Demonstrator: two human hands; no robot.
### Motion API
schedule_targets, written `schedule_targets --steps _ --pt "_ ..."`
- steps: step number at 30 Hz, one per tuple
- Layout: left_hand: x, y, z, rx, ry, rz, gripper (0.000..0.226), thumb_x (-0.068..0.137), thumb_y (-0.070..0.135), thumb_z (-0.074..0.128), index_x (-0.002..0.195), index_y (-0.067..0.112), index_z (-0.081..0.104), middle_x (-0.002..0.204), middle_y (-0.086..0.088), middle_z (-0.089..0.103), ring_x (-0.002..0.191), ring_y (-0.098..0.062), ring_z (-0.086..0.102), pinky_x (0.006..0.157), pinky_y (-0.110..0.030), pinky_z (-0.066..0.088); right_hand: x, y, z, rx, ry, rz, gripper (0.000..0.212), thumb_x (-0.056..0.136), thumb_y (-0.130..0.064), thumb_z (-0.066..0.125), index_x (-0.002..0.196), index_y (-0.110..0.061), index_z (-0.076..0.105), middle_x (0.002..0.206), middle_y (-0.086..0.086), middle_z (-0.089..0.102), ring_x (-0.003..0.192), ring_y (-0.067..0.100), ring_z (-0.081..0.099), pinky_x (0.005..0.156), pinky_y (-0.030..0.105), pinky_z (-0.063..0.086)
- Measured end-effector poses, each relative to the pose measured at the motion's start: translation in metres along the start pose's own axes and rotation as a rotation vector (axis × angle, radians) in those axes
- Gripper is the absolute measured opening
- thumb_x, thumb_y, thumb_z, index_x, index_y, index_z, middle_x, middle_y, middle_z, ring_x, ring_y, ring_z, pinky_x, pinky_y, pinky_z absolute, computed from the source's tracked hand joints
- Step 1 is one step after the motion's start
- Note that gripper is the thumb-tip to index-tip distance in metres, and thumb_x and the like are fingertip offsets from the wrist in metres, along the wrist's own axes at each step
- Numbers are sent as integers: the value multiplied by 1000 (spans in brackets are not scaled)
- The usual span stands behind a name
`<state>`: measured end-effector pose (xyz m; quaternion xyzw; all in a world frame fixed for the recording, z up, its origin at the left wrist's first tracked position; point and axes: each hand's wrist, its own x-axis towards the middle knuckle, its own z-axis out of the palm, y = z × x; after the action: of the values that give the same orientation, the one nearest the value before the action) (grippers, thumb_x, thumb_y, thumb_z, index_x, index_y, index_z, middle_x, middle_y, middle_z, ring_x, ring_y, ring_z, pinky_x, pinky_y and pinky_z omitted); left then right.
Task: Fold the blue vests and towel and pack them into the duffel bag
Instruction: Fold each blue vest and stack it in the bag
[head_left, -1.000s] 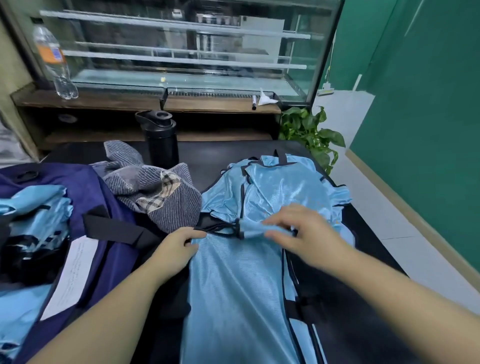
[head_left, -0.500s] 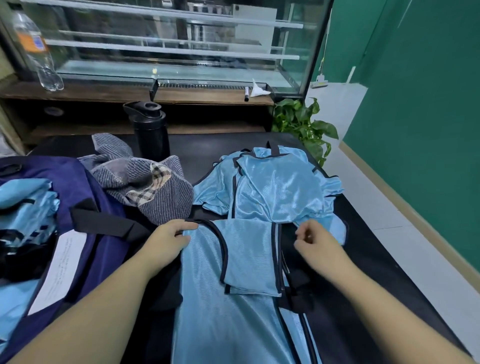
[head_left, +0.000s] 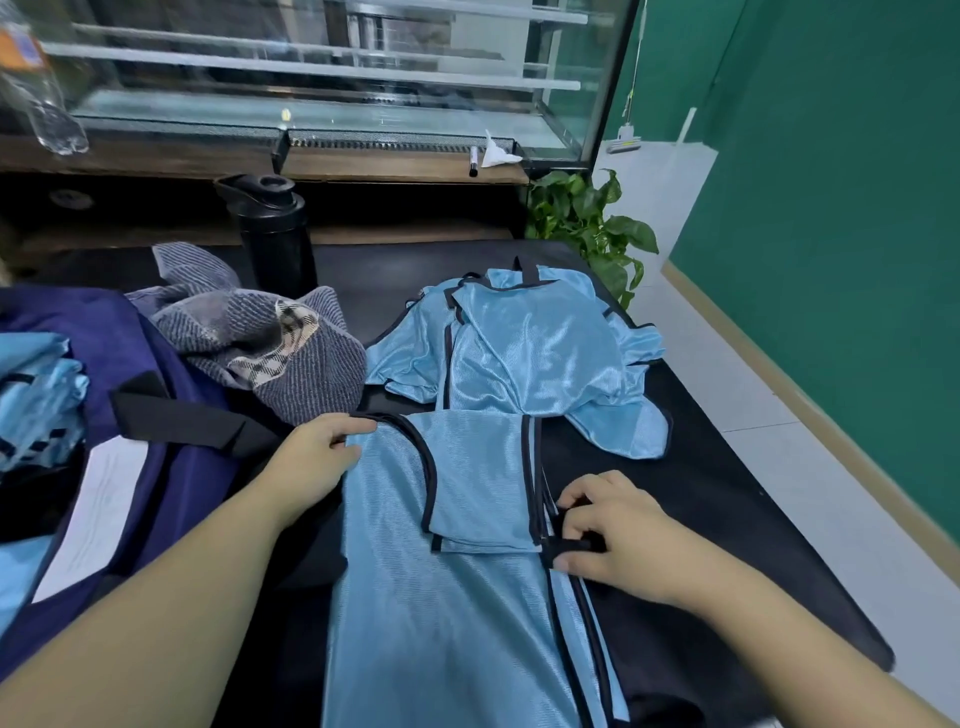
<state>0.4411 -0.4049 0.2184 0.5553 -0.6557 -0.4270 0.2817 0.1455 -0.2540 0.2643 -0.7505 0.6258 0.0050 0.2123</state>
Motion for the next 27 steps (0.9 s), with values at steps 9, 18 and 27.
schedule_targets --steps 9,18,27 --pt "1 0 1 45 -2 -1 36 88 -3 56 106 27 66 86 16 45 88 -16 48 63 -12 35 -10 18 5 297 146 244 34 84 -26 66 59 -22 43 105 -16 49 108 7 37 89 17 33" --pt "-2 2 -3 11 -17 -9 40 88 1 60 92 41 63 92 6 54 87 -13 50 68 -10 39 36 -8 -35 463 202 374 23 84 -28 62 102 -26 48 108 -4 56 97 15 54 82 27 41" --pt "0 1 0 -56 21 -45 20 89 4 60 90 24 58 72 1 44 68 -15 40 66 -25 34 95 -1 -35 706 123 375 28 80 -28 77 89 -11 58 76 -2 50 66 11 48 58 22 36"
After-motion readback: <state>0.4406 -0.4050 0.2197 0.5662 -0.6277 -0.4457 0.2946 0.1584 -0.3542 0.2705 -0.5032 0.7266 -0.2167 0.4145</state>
